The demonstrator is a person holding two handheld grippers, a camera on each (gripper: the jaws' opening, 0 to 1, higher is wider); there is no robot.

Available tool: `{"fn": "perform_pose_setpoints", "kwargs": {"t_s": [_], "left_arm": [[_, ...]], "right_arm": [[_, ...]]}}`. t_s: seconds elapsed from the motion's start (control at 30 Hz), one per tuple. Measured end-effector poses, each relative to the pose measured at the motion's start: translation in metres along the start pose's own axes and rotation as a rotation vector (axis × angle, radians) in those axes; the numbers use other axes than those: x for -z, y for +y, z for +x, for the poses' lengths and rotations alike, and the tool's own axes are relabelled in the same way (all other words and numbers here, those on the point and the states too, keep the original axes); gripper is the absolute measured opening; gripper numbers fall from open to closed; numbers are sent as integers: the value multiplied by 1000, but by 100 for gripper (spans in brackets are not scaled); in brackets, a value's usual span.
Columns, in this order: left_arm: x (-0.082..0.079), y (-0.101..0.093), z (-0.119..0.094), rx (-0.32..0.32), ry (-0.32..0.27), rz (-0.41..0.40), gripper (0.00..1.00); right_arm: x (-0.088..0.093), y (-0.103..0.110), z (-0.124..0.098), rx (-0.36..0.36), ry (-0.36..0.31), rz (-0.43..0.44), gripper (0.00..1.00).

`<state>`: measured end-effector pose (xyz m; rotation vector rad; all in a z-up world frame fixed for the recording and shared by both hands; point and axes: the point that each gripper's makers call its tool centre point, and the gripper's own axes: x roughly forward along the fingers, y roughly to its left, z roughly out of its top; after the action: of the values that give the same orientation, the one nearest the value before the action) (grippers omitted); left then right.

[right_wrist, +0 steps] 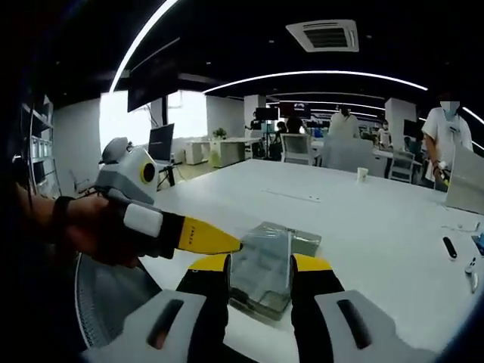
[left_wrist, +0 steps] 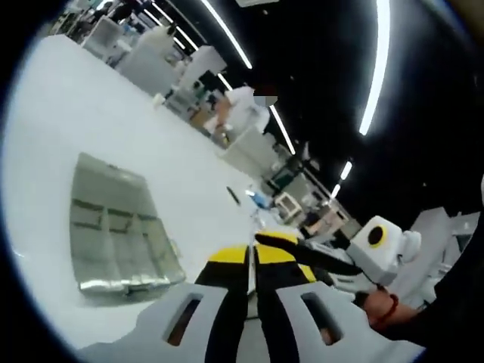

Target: Insert the divider into the dual guide fixture by aligning both edges with the guide slots and pushing it downward to the bottom, including one-sided entry, uneven engagement, binding, and posture correction.

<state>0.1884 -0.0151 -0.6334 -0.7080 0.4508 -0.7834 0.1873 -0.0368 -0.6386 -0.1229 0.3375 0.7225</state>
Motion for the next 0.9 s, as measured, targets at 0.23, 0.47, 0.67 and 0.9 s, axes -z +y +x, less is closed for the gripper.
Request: {"fn": "perform_pose_setpoints", "kwargs": {"t_s": [0.23, 0.47, 0.67, 0.9], "left_arm": [[-4, 6, -10, -39, 24, 122, 0], [-4, 15, -25, -87, 73, 318, 0], [-1, 20, -33, -113, 99, 407, 0], [12, 24, -35, -122, 179, 545, 0]], "right_arm": [[6, -1, -1, -48, 45, 3, 29], [5, 4, 3, -127, 89, -116, 24], [3, 19, 14, -221, 146, -314, 23], [9, 29, 24, -292, 211, -461, 26]]}}
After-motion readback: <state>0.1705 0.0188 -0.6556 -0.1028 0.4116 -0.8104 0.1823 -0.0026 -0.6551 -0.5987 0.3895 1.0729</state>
